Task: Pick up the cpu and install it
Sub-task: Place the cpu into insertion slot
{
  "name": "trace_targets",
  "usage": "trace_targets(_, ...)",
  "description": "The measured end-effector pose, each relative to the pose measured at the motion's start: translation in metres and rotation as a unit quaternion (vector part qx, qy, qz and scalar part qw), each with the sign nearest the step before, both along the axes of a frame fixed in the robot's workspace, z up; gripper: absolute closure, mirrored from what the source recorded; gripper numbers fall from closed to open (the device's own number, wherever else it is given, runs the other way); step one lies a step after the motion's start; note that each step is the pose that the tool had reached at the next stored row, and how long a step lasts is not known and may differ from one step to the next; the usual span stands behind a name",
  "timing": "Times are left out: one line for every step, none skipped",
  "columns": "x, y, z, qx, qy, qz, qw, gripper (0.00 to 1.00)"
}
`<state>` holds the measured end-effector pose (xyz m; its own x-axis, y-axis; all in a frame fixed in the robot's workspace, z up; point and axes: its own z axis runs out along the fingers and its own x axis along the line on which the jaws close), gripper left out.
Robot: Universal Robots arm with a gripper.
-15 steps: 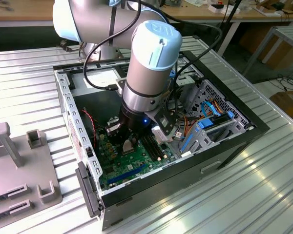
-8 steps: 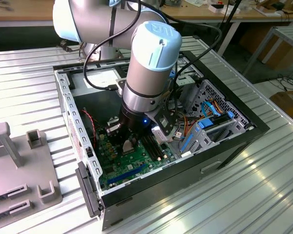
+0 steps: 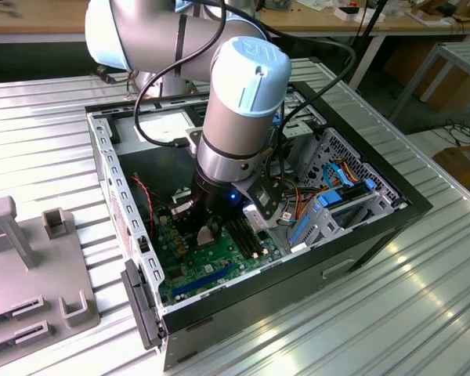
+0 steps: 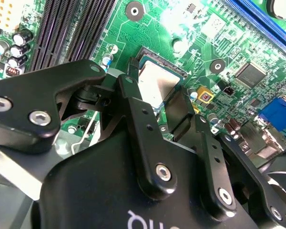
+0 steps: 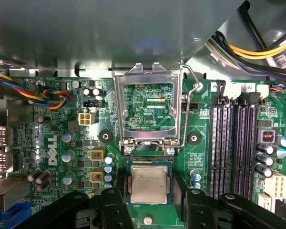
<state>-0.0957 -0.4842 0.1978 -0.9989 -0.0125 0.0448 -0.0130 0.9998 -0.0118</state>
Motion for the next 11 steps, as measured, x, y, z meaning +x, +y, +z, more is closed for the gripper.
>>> trace_targets(0.0,0.0,-0.0002,0.0001,0.0,0.0,1.0,0.53)
trace_targets(0.0,0.0,-0.0006,0.0003,0.0,0.0,1.0,0.53)
trace_targets(0.0,0.0,-0.0007,0.0003,0.0,0.0,1.0,0.53)
trace_targets(0.0,0.0001,-0.001,0.0003,0.0,0.0,1.0,0.53)
trace_targets(0.0001,0.0002,-0.0013,0.0003,0.0,-0.001,1.0,0.53)
trace_targets(0.0001,0.0002,-0.0015,0.0003,0.0,-0.002,1.0,0.53)
trace_targets(0.0001,0.0002,-0.0018,0.0003,0.0,-0.003,1.0,0.53)
trace_targets(0.0001,0.0003,-0.002,0.0003,0.0,-0.003,0.99999,0.53)
trace_targets(0.0,0.0003,-0.0023,0.0004,0.0,-0.003,0.99999,0.53)
trace_targets(0.0,0.0003,-0.0028,0.0003,0.0,-0.004,0.99999,0.53)
trace_targets(0.0,0.0003,-0.0034,0.0003,0.0,-0.005,0.99999,0.53)
